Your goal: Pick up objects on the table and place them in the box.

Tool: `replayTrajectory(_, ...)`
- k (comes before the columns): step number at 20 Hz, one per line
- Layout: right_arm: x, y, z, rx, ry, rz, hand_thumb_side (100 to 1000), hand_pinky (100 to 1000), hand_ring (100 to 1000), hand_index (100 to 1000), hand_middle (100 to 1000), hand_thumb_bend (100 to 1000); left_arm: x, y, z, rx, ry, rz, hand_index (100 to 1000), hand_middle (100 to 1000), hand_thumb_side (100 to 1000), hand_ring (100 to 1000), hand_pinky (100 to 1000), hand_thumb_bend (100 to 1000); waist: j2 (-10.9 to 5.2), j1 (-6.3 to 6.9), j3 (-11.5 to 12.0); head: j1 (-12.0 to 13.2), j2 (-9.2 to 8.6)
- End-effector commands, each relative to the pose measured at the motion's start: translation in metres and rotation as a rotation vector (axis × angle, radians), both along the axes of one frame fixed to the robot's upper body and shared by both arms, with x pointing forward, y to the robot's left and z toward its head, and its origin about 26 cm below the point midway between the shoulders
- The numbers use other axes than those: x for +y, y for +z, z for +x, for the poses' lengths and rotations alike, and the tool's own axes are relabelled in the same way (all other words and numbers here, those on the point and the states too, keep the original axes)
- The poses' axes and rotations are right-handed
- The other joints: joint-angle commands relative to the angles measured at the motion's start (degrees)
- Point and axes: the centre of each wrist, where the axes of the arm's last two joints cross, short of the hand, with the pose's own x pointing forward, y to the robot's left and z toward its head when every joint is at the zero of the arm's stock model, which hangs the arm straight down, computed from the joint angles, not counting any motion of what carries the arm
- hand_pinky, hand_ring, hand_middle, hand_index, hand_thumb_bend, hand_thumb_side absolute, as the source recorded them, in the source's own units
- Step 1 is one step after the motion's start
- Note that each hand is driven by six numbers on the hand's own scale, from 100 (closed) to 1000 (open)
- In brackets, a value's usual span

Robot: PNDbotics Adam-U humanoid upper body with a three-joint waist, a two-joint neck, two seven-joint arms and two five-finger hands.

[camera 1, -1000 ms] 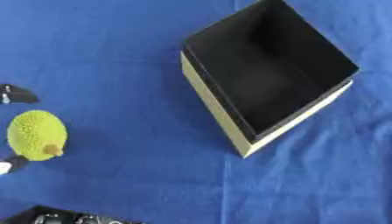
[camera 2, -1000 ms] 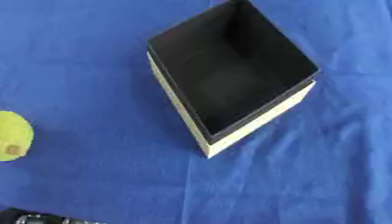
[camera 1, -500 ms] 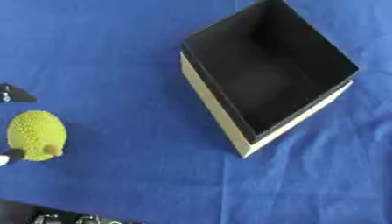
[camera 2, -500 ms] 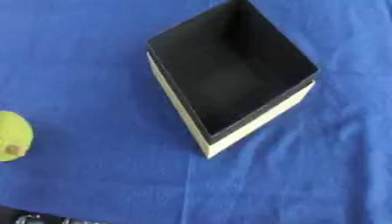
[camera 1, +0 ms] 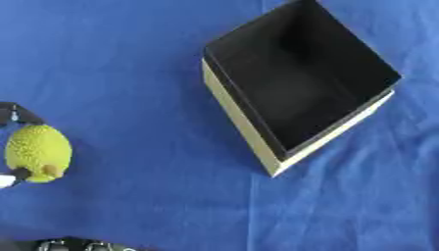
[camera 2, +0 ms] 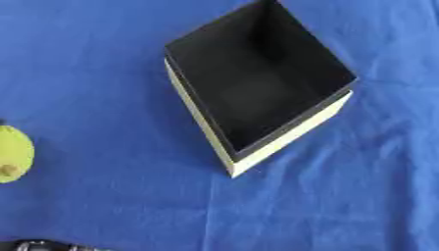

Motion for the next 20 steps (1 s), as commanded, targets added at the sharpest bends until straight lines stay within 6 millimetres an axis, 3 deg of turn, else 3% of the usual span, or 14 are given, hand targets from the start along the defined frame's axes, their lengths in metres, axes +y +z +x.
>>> replayTrajectory(1,-0.006,0.013,-0.009,-0.034,-0.015,-0.007,100,811,773,827,625,100,-0.001,0.007,0.000,-0.030,-0.012,0.023,745,610,151,696,638,398,-13.68,0.06,-0.06,0.02,-0.61)
replayTrajectory(4,-0.007,0.012,-0.009,-0.033,-0.017,0.000,100,812,774,828,624,100,-0.003,0.009,-0.001,-0.075,-0.029,0.003,631,515,100,588,568,366,-13.72,0.10,0.04,-0.10,-0.50)
replayTrajectory(6,-0.007,0.011,-0.009,-0.031,-0.016,0.001,100,812,774,828,624,100,-0.004,0.009,-0.001,-0.095,-0.033,0.003,601,493,100,562,545,342,-13.76,0.12,0.08,-0.09,-0.54)
replayTrajectory(9,-0.007,0.011,-0.009,-0.031,-0.015,0.002,100,812,774,828,624,100,-0.004,0.008,-0.001,-0.117,-0.034,0.022,574,462,100,511,465,204,-13.80,0.11,0.06,-0.18,-0.55)
replayTrajectory(11,-0.008,0.010,-0.010,-0.032,-0.016,0.005,101,812,775,829,624,100,-0.006,0.010,-0.002,-0.143,-0.040,0.032,558,465,100,489,412,165,-13.82,0.08,0.04,-0.20,-0.54)
replayTrajectory(14,-0.009,0.009,-0.010,-0.032,-0.018,0.008,106,812,775,829,623,100,-0.010,0.017,-0.004,-0.220,-0.050,0.061,510,425,100,448,332,162,-13.85,0.07,0.09,-0.31,-0.53)
replayTrajectory(15,-0.009,0.009,-0.010,-0.031,-0.018,0.009,112,813,775,830,622,100,-0.012,0.020,-0.005,-0.250,-0.058,0.067,457,385,100,404,240,149,-13.88,0.07,0.11,-0.34,-0.54)
replayTrajectory(20,-0.010,0.008,-0.010,-0.030,-0.018,0.012,122,813,776,830,621,100,-0.024,0.029,-0.011,-0.430,-0.109,0.080,440,375,100,386,206,180,-13.86,0.09,0.17,-0.44,-0.47)
